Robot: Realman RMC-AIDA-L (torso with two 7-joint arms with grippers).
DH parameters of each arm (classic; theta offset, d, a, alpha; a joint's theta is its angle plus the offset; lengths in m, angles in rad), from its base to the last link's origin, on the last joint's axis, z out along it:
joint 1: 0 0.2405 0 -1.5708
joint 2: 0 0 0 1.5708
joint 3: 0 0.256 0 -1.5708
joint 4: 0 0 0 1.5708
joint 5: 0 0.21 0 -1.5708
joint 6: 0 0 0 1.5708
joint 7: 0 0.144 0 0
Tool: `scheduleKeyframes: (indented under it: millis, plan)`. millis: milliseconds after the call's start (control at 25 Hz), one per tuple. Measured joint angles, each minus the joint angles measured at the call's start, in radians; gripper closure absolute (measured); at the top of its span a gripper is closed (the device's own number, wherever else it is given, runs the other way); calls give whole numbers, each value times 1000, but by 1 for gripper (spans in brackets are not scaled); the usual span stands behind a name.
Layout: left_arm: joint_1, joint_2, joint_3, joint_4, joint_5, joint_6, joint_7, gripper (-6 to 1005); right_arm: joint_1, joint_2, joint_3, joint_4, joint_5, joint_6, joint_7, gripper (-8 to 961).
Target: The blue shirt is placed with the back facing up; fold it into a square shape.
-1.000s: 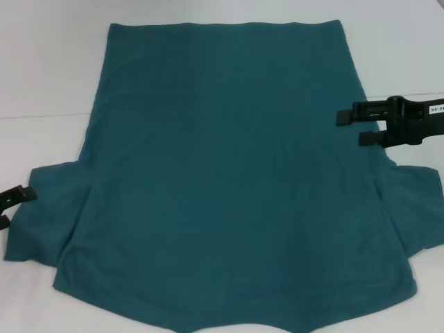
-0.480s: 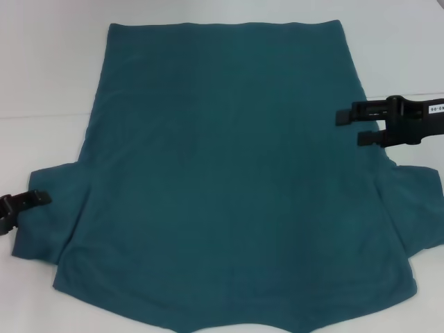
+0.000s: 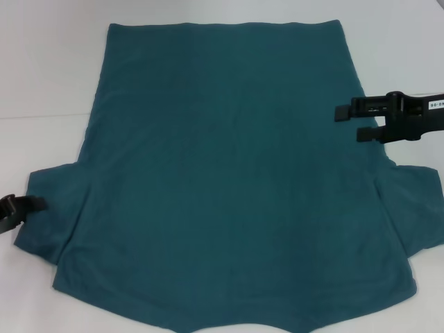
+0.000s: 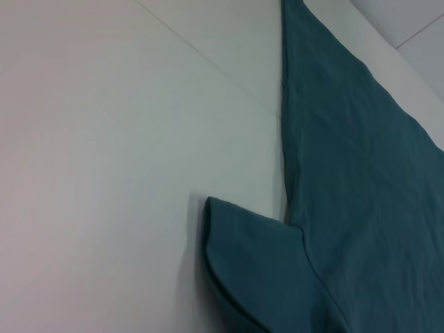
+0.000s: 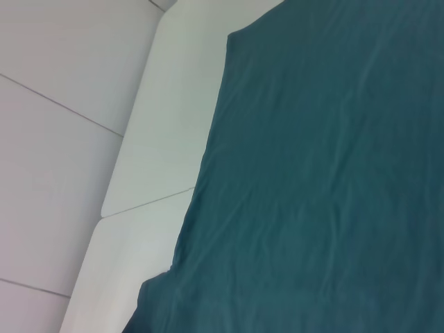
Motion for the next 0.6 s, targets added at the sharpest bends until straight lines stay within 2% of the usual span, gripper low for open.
scheduleKeyframes:
  millis: [600]
  plan:
    - [-11,2,22,0,24,-8,-15,981,-6,-2,4,-2,3,-8,0,11]
